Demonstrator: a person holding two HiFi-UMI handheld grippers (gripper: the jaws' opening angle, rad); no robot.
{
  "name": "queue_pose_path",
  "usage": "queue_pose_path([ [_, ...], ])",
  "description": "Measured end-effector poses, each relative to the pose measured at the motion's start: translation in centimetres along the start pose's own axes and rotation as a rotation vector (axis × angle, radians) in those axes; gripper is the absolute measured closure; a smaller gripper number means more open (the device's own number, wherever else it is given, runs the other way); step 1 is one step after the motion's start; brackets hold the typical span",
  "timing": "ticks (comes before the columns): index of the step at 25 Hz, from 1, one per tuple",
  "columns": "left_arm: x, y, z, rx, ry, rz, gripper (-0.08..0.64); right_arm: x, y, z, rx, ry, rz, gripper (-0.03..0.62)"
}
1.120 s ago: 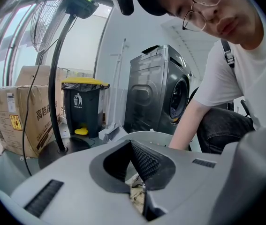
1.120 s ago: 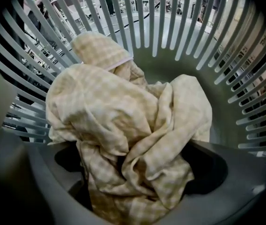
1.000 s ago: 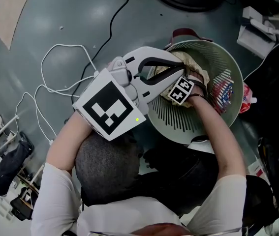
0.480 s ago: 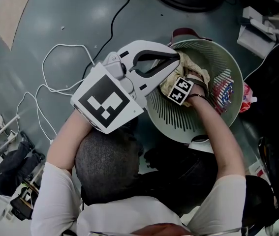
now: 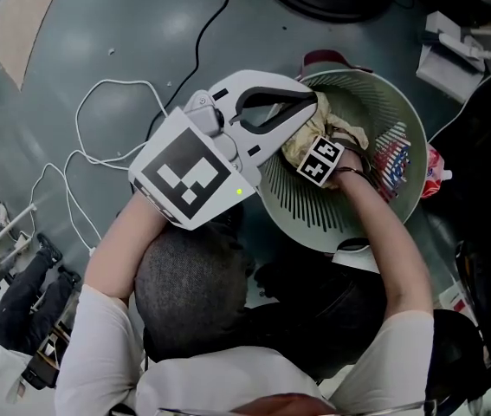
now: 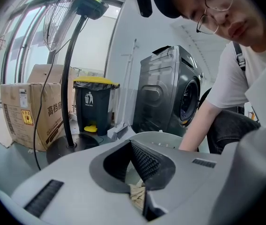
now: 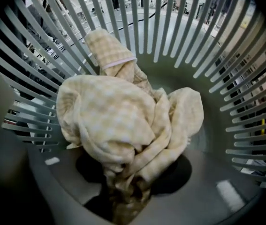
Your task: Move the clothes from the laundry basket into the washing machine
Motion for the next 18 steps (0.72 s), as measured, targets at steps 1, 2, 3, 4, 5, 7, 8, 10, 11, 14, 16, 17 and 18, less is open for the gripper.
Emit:
queue_pose_path([
  [1, 0.0, 0.1, -0.1, 0.0, -0.002, 0.0, 0.554, 0.3, 0.0, 0.1, -0.01, -0.007, 0.005, 0.378],
  [2, 0.0, 0.0, -0.1, 0.0, -0.004, 0.001, 0.554, 0.7, 0.0, 0.2, -0.017, -0.014, 0.009, 0.385],
  [3, 0.0, 0.0, -0.2, -0.002, -0.006, 0.001, 0.554, 1.1, -0.1, 0.3, -0.022, -0.019, 0.015, 0.39],
  [4, 0.1, -0.1, -0.3, -0.003, -0.009, 0.001, 0.554, 1.6, -0.2, 0.4, -0.026, -0.023, 0.022, 0.393],
  [5, 0.1, -0.1, -0.4, -0.005, -0.013, 0.0, 0.554, 2.1, -0.2, 0.5, -0.03, -0.028, 0.029, 0.394],
  [7, 0.1, -0.1, -0.6, -0.007, -0.026, -0.001, 0.554, 3.1, -0.3, 0.7, -0.043, -0.035, 0.042, 0.399],
  [8, 0.0, -0.1, -0.8, -0.006, -0.036, 0.001, 0.554, 3.6, -0.3, 0.8, -0.051, -0.038, 0.05, 0.4],
  [10, -0.2, -0.2, -0.9, -0.003, -0.052, 0.01, 0.554, 4.8, -0.4, 0.8, -0.057, -0.039, 0.068, 0.403],
  [11, -0.3, -0.3, -0.9, -0.002, -0.054, 0.014, 0.554, 5.4, -0.4, 0.8, -0.054, -0.037, 0.075, 0.403],
  [14, -1.0, -0.8, -0.5, -0.009, -0.047, 0.026, 0.554, 7.7, -0.3, 0.9, -0.042, -0.027, 0.098, 0.405],
  [16, -1.4, -0.9, -0.3, -0.007, -0.041, 0.029, 0.554, 9.6, -0.3, 0.9, -0.036, -0.02, 0.119, 0.405],
  [17, -1.6, -0.9, -0.2, -0.003, -0.039, 0.029, 0.554, 10.7, -0.5, 0.9, -0.033, -0.013, 0.135, 0.405],
  [18, -1.7, -0.9, -0.2, 0.001, -0.038, 0.029, 0.554, 11.8, -0.7, 0.9, -0.032, -0.002, 0.156, 0.405],
])
Point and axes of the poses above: the fingertips, and each gripper's own axes: x backward along the fingers, z to its right, y out of its underside, the point moved 7 cm from there along x, backward along the fingers, and after that the axes turned 13 degrees about -y, right-handed, at the moved point
